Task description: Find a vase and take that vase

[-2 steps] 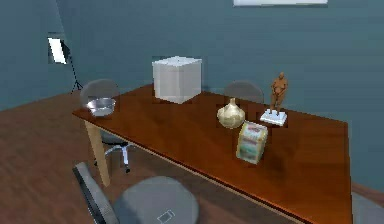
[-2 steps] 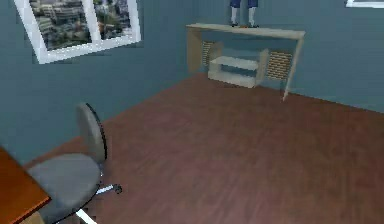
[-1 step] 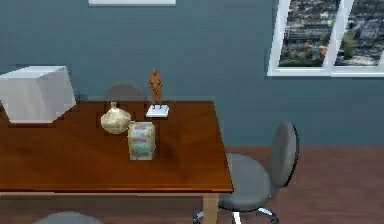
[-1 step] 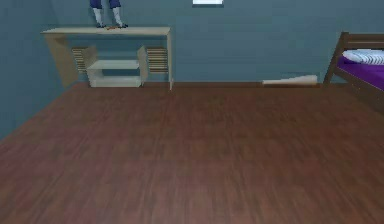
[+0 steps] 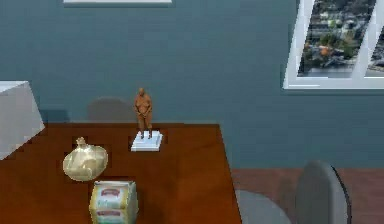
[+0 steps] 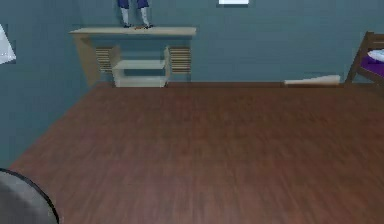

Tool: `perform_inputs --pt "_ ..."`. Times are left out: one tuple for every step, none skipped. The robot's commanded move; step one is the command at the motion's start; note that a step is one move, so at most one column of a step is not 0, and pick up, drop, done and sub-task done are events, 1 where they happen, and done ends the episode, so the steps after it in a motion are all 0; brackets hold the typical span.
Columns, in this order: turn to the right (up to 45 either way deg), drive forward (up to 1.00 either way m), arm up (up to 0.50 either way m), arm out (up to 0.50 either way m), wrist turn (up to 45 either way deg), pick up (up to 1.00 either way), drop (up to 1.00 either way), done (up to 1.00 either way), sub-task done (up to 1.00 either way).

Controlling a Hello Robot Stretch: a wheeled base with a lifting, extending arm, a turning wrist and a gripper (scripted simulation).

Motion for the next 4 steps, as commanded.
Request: perform_inputs --pt "-45.0 0.0 0.0 0.0 0.0 0.0 0.0 0.0 0.0" --pt "-45.0 0.0 0.0 0.0 0.0 0.0 0.0 0.0 0.0" --pt "-27.0 0.0 0.0 0.0 0.0 0.0 0.0 0.0 0.0" --pt "0.0 0.0 0.5 0.0 0.0 0.0 0.0 0.0 0.0"
